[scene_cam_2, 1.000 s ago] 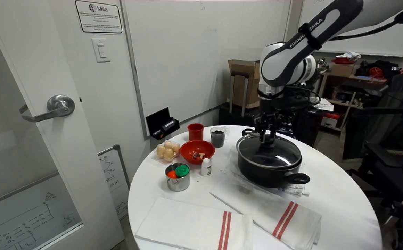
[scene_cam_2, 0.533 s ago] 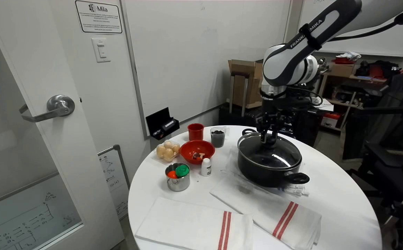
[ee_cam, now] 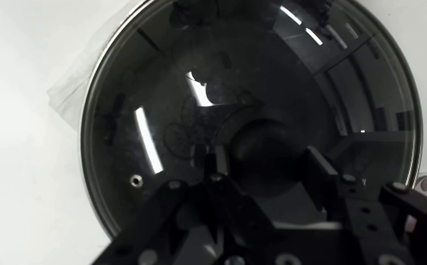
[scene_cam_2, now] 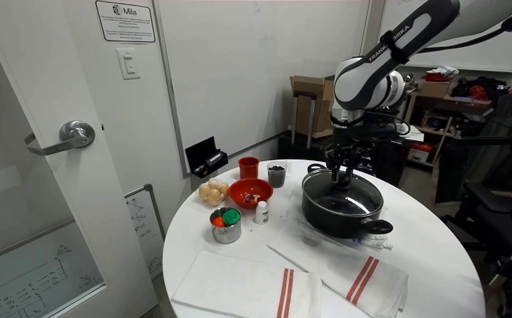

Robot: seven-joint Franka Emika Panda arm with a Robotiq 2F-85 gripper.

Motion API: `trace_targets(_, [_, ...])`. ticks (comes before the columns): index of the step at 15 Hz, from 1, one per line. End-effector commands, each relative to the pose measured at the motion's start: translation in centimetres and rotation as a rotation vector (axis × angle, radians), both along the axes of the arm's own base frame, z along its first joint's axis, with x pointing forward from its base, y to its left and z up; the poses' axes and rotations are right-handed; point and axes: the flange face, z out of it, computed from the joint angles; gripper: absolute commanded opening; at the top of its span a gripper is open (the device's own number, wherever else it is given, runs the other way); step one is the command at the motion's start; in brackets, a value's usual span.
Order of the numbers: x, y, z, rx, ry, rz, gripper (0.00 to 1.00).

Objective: Place the lid on the pot

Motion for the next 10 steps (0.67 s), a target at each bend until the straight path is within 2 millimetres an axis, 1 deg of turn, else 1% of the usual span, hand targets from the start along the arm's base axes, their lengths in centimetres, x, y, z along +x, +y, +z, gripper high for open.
trace_targets(1, [-1.0,0.55,0.42,0.017,0.006,0.008,0.25])
trace_targets(6, [-1.61,0.5,0.12,0.014,0.018,0.002,0.25])
trace_targets(10, [-1.55,0.54,0.33,0.012,0.015,0.005,0.25])
